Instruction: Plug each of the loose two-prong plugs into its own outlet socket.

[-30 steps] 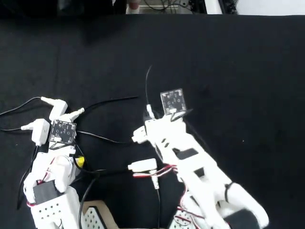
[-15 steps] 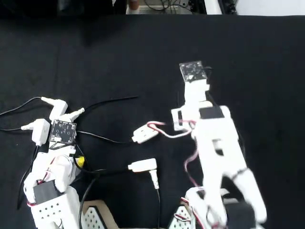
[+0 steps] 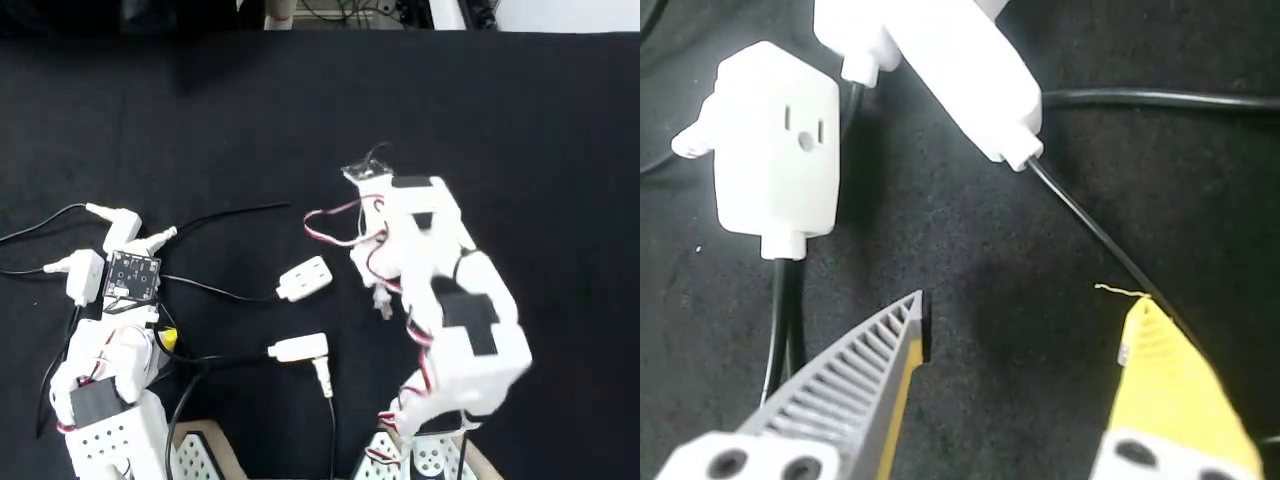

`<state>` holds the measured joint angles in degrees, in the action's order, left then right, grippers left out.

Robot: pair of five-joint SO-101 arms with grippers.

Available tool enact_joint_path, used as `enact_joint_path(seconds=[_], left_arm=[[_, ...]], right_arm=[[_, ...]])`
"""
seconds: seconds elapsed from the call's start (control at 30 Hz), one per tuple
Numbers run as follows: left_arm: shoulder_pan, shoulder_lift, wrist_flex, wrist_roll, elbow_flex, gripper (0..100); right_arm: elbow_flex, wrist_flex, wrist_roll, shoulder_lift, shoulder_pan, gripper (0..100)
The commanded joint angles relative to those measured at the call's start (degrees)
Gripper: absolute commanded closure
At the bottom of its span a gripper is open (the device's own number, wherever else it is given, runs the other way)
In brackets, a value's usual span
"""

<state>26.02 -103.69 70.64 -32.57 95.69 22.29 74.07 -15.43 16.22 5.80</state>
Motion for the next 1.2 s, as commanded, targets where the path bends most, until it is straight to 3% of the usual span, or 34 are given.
enact_joint_path(seconds=[0.0, 0.13, 0.27, 0.4, 1.0, 1.17], left_arm=[[0.5, -0.5, -0.6, -0.6, -0.1, 69], [0.5, -0.5, -0.5, -0.6, -0.1, 69], [0.5, -0.5, -0.5, -0.6, -0.1, 69], [0.5, -0.5, -0.5, -0.6, -0.1, 69], [0.5, -0.5, -0.5, -0.6, -0.1, 69], [0.5, -0.5, -0.5, -0.6, -0.1, 69]], right_arm=[[-7.2, 8.0, -1.1, 6.4, 0.0, 98.2], [-16.1, 13.4, -1.1, 14.0, 0.1, 97.0], [-25.5, 22.6, -1.4, 21.1, 0.1, 88.7], [-32.6, 26.8, -1.3, 26.2, 0.1, 88.6], [-28.8, 27.2, -2.5, 26.8, 3.4, 88.6], [-28.8, 27.1, -2.2, 26.8, 3.4, 98.2]])
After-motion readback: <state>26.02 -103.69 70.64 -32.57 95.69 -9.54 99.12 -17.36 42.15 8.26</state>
